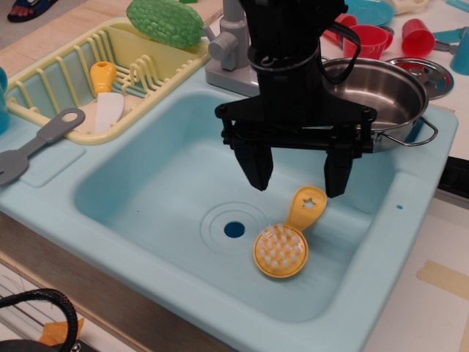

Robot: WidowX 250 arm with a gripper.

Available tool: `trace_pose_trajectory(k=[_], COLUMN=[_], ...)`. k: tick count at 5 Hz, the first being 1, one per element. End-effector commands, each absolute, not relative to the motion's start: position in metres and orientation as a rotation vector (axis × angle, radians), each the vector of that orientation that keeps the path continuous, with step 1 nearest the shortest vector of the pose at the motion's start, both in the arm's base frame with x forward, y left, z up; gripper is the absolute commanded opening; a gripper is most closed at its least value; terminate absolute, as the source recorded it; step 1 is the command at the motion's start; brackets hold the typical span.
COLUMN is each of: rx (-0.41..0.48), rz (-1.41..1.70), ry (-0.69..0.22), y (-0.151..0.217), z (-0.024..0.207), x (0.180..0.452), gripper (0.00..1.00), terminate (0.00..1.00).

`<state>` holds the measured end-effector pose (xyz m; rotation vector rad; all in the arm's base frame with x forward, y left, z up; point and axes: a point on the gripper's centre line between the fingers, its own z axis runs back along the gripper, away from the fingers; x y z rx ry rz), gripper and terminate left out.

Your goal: Put brush into pot or pan

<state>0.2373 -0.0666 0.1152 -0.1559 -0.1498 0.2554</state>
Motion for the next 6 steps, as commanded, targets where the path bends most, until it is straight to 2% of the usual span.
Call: trace_pose_trajectory(k=[1, 2, 3, 6], rx=[-0.156, -0.155, -0.157, -0.237], rz=[0.255, 0.231, 0.219, 0.2], ry=[-0.15, -0.154, -0.121, -0.087], y=[-0.067, -0.07, -0.069, -0.059], z=[0.115, 0.102, 0.093, 0.062], x=[0.237, 0.235, 0.234, 0.235], gripper=[1.0, 1.0, 1.0, 1.0], terminate=[0.0, 0.0, 0.0, 0.0])
